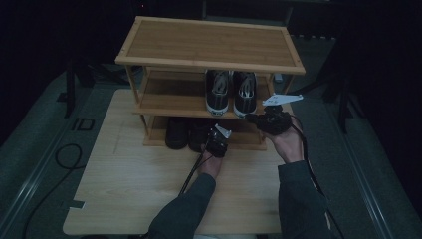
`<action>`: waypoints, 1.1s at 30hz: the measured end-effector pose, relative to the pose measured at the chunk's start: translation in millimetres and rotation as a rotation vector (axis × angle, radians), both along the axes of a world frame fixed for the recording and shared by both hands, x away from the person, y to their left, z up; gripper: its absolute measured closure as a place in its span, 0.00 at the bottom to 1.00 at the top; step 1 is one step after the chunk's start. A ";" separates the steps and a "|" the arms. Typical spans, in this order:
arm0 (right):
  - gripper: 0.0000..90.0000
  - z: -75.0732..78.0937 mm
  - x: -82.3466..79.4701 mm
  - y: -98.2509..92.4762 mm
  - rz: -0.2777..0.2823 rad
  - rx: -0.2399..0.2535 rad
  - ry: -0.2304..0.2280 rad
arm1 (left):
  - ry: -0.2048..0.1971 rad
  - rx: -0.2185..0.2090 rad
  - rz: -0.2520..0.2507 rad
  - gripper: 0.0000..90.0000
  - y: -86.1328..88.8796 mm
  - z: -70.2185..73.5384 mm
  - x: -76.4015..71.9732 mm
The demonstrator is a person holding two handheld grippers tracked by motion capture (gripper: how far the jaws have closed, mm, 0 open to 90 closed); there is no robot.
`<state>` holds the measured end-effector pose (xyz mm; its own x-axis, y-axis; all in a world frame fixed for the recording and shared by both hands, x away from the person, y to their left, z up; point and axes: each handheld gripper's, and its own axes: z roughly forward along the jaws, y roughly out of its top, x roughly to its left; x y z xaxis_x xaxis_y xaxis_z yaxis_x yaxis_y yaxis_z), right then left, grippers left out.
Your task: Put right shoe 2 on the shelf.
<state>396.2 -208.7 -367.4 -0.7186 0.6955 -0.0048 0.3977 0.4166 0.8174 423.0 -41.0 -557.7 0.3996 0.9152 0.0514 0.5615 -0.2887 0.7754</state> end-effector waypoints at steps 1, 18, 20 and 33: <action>1.00 0.2 0.2 0.2 0.001 -0.001 -0.001 | -0.001 -0.001 0.000 1.00 -0.1 -0.1 0.0; 1.00 0.4 1.7 8.7 0.013 -0.016 -0.004 | 0.000 0.000 0.008 1.00 -0.4 -0.1 0.2; 1.00 0.5 2.3 9.9 0.016 -0.017 -0.005 | -0.001 0.003 0.019 1.00 -0.6 0.0 -0.2; 1.00 -0.3 6.7 17.0 0.031 -0.002 0.002 | -0.005 0.001 0.013 1.00 -1.3 -0.3 -0.1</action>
